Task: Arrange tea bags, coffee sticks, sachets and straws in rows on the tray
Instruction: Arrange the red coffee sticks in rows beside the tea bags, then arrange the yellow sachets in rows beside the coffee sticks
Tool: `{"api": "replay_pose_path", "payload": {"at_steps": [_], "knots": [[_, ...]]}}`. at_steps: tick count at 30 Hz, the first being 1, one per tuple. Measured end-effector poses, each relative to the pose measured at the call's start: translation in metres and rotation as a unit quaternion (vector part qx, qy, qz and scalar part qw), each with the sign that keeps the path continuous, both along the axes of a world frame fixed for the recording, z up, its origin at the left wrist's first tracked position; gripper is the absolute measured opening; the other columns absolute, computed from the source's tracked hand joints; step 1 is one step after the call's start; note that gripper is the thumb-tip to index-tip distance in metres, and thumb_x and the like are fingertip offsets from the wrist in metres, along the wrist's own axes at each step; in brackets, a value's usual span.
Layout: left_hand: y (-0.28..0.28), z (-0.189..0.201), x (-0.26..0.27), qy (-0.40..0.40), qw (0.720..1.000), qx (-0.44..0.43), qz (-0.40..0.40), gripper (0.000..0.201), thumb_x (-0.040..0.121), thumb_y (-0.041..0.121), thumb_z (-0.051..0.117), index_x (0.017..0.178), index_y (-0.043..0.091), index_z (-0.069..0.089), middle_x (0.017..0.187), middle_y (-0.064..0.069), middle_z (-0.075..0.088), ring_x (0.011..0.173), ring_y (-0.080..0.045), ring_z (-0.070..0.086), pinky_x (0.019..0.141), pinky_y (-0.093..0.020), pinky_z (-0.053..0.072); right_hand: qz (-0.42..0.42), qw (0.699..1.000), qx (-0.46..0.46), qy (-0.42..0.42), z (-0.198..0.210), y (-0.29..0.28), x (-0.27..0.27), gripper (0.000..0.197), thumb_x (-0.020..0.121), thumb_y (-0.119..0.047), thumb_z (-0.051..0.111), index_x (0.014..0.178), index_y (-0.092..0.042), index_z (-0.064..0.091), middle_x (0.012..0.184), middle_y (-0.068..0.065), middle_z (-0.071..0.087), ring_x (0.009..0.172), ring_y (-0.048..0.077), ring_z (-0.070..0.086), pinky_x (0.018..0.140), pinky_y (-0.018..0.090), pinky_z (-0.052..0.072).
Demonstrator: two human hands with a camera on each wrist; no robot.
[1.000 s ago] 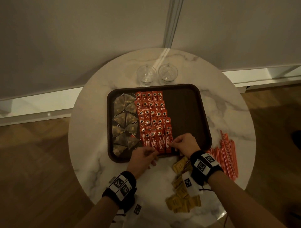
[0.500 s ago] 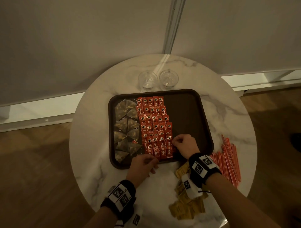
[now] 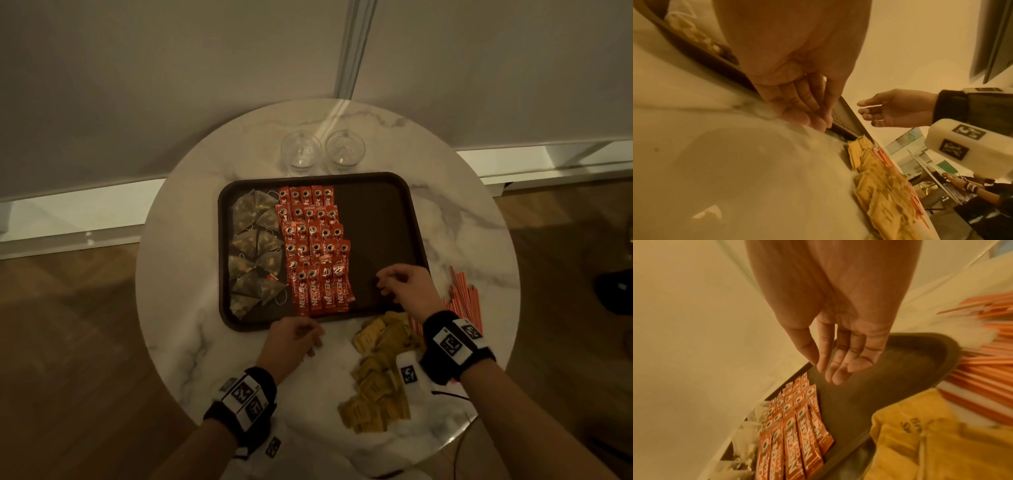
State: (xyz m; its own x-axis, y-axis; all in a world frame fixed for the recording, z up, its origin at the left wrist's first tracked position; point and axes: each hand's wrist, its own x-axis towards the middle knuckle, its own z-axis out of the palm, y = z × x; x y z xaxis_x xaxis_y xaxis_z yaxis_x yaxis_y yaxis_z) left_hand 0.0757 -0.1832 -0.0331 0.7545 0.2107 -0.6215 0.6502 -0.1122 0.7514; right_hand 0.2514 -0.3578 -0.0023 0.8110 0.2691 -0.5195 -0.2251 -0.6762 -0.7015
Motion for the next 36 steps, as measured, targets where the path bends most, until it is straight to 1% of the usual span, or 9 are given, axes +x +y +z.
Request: {"api": "replay_pose_path", "payload": {"at_steps": [4,9,14,17,21,26,31,34,36], "knots": [[-0.031,-0.005,-0.004,-0.019,0.994,0.099,-0.049,0.010,0.093,0.021,0.061,0.095,0.023,0.070,0.088,0.007,0.070,0.073,-0.005,0.062,0.072,-0.023,0.054,-0.036,0.998,0.050,0.000,0.021,-0.037,-0.006,0.014,0.093,-0.002,0.056,0.094,-0.006,0.070,0.082,0.014,0.070,0.064,0.014,0.063,0.055,0.014,0.049],[-0.081,-0.019,0.006,-0.017,0.973,0.215,-0.079,0.032,0.090,0.041,0.059,0.119,0.028,0.059,0.109,0.011,0.062,0.096,-0.008,0.058,0.077,-0.022,0.042,-0.006,0.999,0.047,0.005,0.034,-0.082,-0.031,0.016,0.093,0.001,0.056,0.088,-0.005,0.070,0.072,0.007,0.068,0.055,0.002,0.061,0.058,0.010,0.048],[-0.099,-0.019,0.017,0.003,0.963,0.262,-0.064,0.018,0.088,0.039,0.063,0.100,0.025,0.064,0.103,0.007,0.058,0.093,-0.014,0.059,0.072,-0.025,0.042,0.065,0.997,-0.022,0.016,0.015,-0.113,-0.062,0.010,0.091,-0.006,0.061,0.092,-0.012,0.070,0.080,0.004,0.070,0.066,0.013,0.065,0.057,0.016,0.052],[-0.090,-0.013,0.012,-0.016,0.978,0.206,-0.032,0.015,0.085,0.033,0.069,0.089,0.020,0.066,0.089,0.007,0.060,0.083,-0.015,0.059,0.071,-0.029,0.046,0.116,0.991,-0.060,-0.028,0.000,-0.123,-0.071,0.009,0.088,-0.013,0.066,0.097,-0.015,0.067,0.086,0.000,0.067,0.073,0.020,0.065,0.066,0.031,0.057],[-0.080,0.010,-0.004,-0.031,0.995,0.084,0.053,0.009,0.083,0.019,0.073,0.084,0.018,0.065,0.086,0.002,0.066,0.073,-0.012,0.061,0.070,-0.031,0.051,0.154,0.985,-0.037,-0.068,-0.006,-0.124,-0.077,0.016,0.087,-0.018,0.068,0.103,-0.017,0.065,0.097,0.002,0.061,0.079,0.015,0.059,0.066,0.024,0.047],[-0.089,0.050,-0.017,-0.057,0.979,-0.101,0.170,0.009,0.088,0.007,0.066,0.095,0.006,0.060,0.086,-0.007,0.072,0.072,-0.020,0.070,0.060,-0.030,0.053,0.099,0.984,0.123,0.078,0.023,-0.102,-0.079,0.024,0.095,-0.026,0.060,0.117,-0.018,0.064,0.105,-0.003,0.067,0.094,0.011,0.064,0.077,0.018,0.049],[-0.113,0.064,-0.025,-0.083,0.967,-0.132,0.200,0.015,0.090,0.013,0.065,0.100,0.002,0.061,0.084,-0.007,0.072,0.072,-0.021,0.069,0.059,-0.026,0.055,0.059,0.947,0.237,0.210,0.045,-0.075,-0.077,0.025,0.095,-0.025,0.058,0.114,-0.012,0.069,0.098,0.003,0.073,0.089,0.014,0.070,0.081,0.028,0.057],[-0.122,0.062,-0.029,-0.083,0.966,-0.110,0.220,0.016,0.090,0.014,0.065,0.098,0.001,0.061,0.081,-0.007,0.072,0.068,-0.019,0.068,0.055,-0.024,0.053,0.103,0.951,0.239,0.167,0.044,-0.072,-0.077,0.017,0.088,-0.012,0.067,0.105,-0.014,0.071,0.093,0.000,0.073,0.081,0.007,0.070,0.070,0.020,0.056],[-0.125,0.057,-0.032,-0.073,0.970,-0.080,0.217,0.014,0.090,0.018,0.067,0.093,0.004,0.064,0.079,-0.006,0.072,0.067,-0.018,0.068,0.055,-0.024,0.053,0.130,0.955,0.227,0.139,0.039,-0.072,-0.077,0.018,0.084,-0.006,0.071,0.101,-0.013,0.071,0.094,0.000,0.073,0.082,0.006,0.070,0.071,0.017,0.054]]}}
